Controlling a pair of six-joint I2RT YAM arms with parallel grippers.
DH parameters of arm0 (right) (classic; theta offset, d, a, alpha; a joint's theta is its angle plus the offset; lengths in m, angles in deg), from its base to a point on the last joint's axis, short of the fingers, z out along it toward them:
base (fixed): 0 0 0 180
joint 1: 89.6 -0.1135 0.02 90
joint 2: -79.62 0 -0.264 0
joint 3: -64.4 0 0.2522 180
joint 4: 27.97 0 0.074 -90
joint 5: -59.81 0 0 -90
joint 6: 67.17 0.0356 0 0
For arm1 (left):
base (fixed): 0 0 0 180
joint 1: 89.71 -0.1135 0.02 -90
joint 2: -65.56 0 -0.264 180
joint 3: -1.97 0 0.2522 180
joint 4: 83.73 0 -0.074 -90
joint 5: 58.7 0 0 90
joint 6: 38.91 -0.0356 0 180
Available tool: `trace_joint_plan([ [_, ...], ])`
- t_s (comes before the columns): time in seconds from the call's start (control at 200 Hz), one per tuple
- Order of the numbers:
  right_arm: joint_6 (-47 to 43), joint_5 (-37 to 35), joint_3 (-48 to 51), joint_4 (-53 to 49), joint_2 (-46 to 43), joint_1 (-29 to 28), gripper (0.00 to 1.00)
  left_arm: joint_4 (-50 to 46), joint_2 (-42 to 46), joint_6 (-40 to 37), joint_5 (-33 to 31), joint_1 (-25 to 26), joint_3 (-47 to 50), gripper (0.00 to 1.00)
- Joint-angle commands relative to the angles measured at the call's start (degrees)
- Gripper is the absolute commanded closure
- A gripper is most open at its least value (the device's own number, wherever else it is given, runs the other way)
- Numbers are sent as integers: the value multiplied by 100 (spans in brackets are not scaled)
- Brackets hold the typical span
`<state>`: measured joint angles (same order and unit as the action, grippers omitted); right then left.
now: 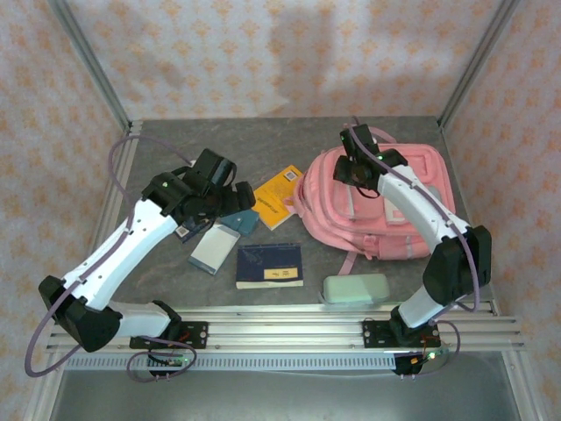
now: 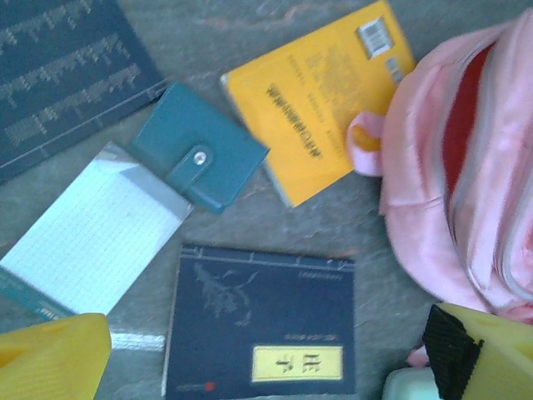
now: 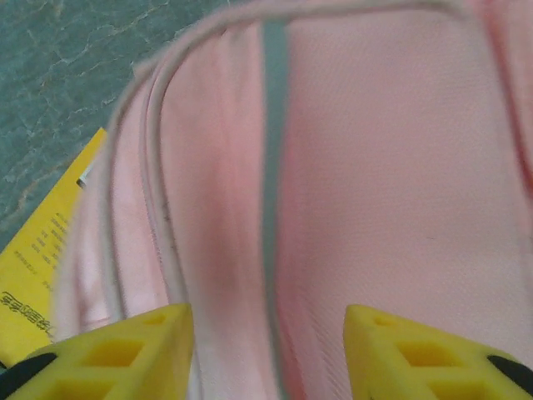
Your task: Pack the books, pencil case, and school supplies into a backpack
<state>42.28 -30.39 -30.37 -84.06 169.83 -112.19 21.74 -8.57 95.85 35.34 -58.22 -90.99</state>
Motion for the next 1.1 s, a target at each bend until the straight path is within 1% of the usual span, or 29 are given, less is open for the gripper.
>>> trace_joint_plan([
  [0.0,-19,-134,-205,-397,-226,-127,43,-372,-79,-263,82,-20,168,2],
  [0.05,-90,-180,-220,-527,-314,-219,41,-356,-101,-313,116,-26,233,2],
  [0.125,-230,-337,-174,-724,-525,-394,41,-363,-154,-375,89,-20,281,2],
  [0.19,-251,-351,-27,-835,-778,-510,41,-333,-242,-502,198,-20,299,2],
  [0.3,258,-129,454,-1211,-1326,-546,42,-298,-508,-661,499,-13,291,3],
  [0.37,738,251,992,-1445,-1737,-545,47,-244,-653,-741,637,19,300,3],
  [0.47,1386,841,1842,-1970,-2209,-556,54,-166,-790,-814,636,89,317,3],
  [0.485,1466,896,1956,-2042,-2397,-559,55,-152,-808,-814,634,103,317,3],
  [0.59,1843,1267,2724,-2321,-3071,-623,60,-69,-963,-879,644,177,310,3],
  [0.656,1905,1390,3105,-2355,-3312,-633,63,-51,-1108,-916,697,208,244,4],
  [0.761,1993,1598,3624,-2081,-3323,-633,69,-96,-1362,-983,731,265,40,4],
  [0.876,2164,1890,4162,-1390,-3151,-646,73,-197,-1516,-972,692,290,-151,5],
  [0.986,2189,2154,4436,-849,-2801,-702,77,-223,-1516,-898,744,284,-231,4],
  [1.096,2126,2276,4558,-444,-2375,-802,78,-360,-1569,-936,762,288,-388,4],
])
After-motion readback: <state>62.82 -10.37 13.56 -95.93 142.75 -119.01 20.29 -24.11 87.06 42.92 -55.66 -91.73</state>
